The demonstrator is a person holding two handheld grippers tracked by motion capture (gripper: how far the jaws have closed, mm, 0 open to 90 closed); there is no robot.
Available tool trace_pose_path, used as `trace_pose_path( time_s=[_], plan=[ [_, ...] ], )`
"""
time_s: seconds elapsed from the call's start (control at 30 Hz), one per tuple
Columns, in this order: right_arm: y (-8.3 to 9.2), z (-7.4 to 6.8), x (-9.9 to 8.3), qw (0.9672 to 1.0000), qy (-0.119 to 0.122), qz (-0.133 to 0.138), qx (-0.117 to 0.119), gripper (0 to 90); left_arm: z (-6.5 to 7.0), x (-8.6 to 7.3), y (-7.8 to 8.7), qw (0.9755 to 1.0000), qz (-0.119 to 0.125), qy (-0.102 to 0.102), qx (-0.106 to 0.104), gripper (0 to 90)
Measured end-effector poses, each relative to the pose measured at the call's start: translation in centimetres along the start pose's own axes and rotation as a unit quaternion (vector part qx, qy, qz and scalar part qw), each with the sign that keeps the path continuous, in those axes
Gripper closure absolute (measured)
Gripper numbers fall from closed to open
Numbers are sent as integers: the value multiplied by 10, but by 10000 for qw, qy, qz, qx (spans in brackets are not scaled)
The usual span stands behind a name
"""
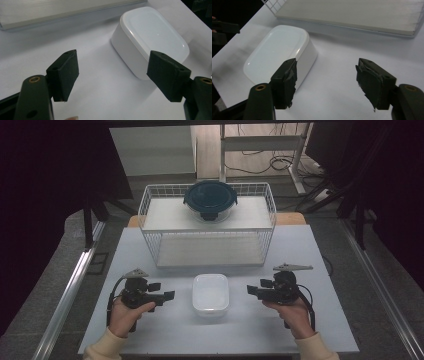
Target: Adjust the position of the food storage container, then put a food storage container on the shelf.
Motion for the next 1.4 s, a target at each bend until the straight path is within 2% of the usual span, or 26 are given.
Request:
trace_pose_path(
  time_s=[0.1,0.27,0.4,0.63,0.7,0.87,0.93,0.97,1.1,1.23,1.3,1.33,1.4],
  plan=[
    [-1,2,-1,10000,-57,5,8,299,0,0,0,10000,36,8,-16,247],
    [-2,5,-1,9996,-186,37,211,290,-1,0,0,10000,41,18,-7,248],
    [-5,4,-1,9997,-192,-17,175,291,0,0,1,10000,88,21,-27,247],
    [-9,2,-1,9996,-156,-73,225,305,0,2,0,9998,143,35,-94,247],
    [-10,0,-2,9995,-94,-81,276,320,-1,4,-3,9997,158,104,-150,247],
    [-14,-3,-1,9992,-4,-129,387,332,-1,6,-7,9996,149,110,-222,247],
    [-15,-6,0,9989,31,-141,437,336,1,7,-7,9990,173,149,-394,247],
    [-15,-6,0,9989,31,-141,437,336,1,7,-7,9990,173,149,-394,248],
    [-20,-15,8,9984,165,-193,511,346,2,11,-5,9989,246,123,-384,248],
    [-24,-22,18,9979,291,-206,543,360,2,22,-7,9980,296,240,-497,252],
    [-24,-23,21,9980,285,-181,541,363,3,25,-8,9982,278,232,-479,254],
    [-26,-24,27,9979,247,-172,568,363,5,32,-13,9977,254,290,-558,254],
    [-28,-25,33,9980,212,-193,562,364,5,36,-16,9977,212,308,-574,254]
  ],
)
Point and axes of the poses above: each handheld gripper's, and its own axes: y roughly backward along the jaws, x roughly out of its top, z roughly to its right, the point moved 1 cm from there along -y, roughly forward along the jaws, and after that the axes turned 15 degrees about -z, right-handed, at the moved point
